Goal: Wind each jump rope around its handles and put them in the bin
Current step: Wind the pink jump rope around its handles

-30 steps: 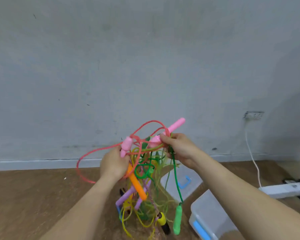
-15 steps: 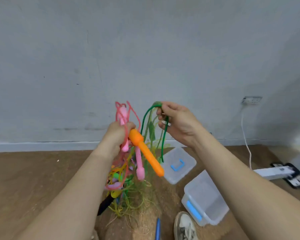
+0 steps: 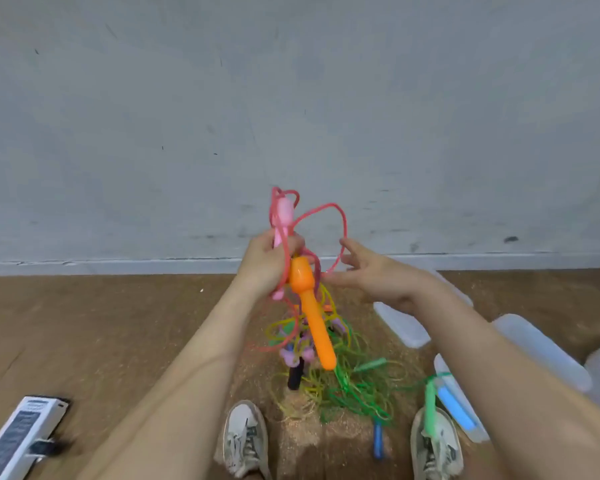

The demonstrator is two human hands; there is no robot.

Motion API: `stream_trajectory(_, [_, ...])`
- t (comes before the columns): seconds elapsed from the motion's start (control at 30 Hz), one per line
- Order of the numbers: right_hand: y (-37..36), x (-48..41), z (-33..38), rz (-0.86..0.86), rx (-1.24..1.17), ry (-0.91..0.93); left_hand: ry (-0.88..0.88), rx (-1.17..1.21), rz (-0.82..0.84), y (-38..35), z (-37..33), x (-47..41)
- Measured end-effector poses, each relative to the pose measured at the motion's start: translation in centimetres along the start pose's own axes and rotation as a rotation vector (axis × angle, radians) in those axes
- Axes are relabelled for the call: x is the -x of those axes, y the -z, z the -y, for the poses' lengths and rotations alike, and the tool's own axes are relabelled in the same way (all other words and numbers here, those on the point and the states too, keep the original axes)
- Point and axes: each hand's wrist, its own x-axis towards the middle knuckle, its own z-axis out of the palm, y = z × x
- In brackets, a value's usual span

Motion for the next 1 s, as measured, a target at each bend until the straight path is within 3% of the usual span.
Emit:
stream_trajectory(0.1, [-0.7,0.5,1.5,0.039,-0.176,0.053,-0.077,0.249,0.032,-0.5,-2.4,0.8])
stream_trajectory(0.2, [-1.1,0.7,1.8,0.026,-0.336,0.173,-0.044,0.38,0.199,-0.8,-3.6,1.6])
stream_trajectory(0.33, [-2.5,0.7,0.9,-0.12,-0.382,0.185,0.11,0.211,0.338,-0.7,-3.5,1.8])
stream_trajectory(0.47, [-2.0,0.8,0.2,-0.306,-0.307,0.108,0.167,-0.067,0.33,0.8,-3.5,1.3])
stream_trajectory(0.57, [-0.6,0.6,0.5,-0.386,-0.476,0.122,0.133,0.097,0.306,2.5,-3.9,0.6])
stream_trajectory(0.7, [-0.6,0.3,1.2,-0.308,-0.642,0.147,0.066,0.295,0.313,3.5,-4.2,1.0])
stream_trajectory(0.77, [-0.4,-0.4,1.0,-0.361,-0.43,0.16,0.001,0.324,0.268,3.6,-4.0,1.2])
stream_trajectory(0.87, [0.7,-1.5,0.2,-0.502,0.378,0.063,-0.158,0.223,0.136,3.9,-4.8,1.8])
stream_trajectory(0.9, [0.6,-1.5,0.3,-0.491,0.502,0.043,-0.202,0.146,0.122,3.8,-5.0,2.1])
stream_trajectory(0.93, [0.4,-1.2,0.6,-0.466,0.502,0.067,-0.23,0.086,0.134,3.5,-5.2,2.5])
stream_trajectory(1.0, [-0.4,-0.6,1.8,-0.385,0.281,0.229,-0.273,0.043,0.19,2.9,-5.5,3.3])
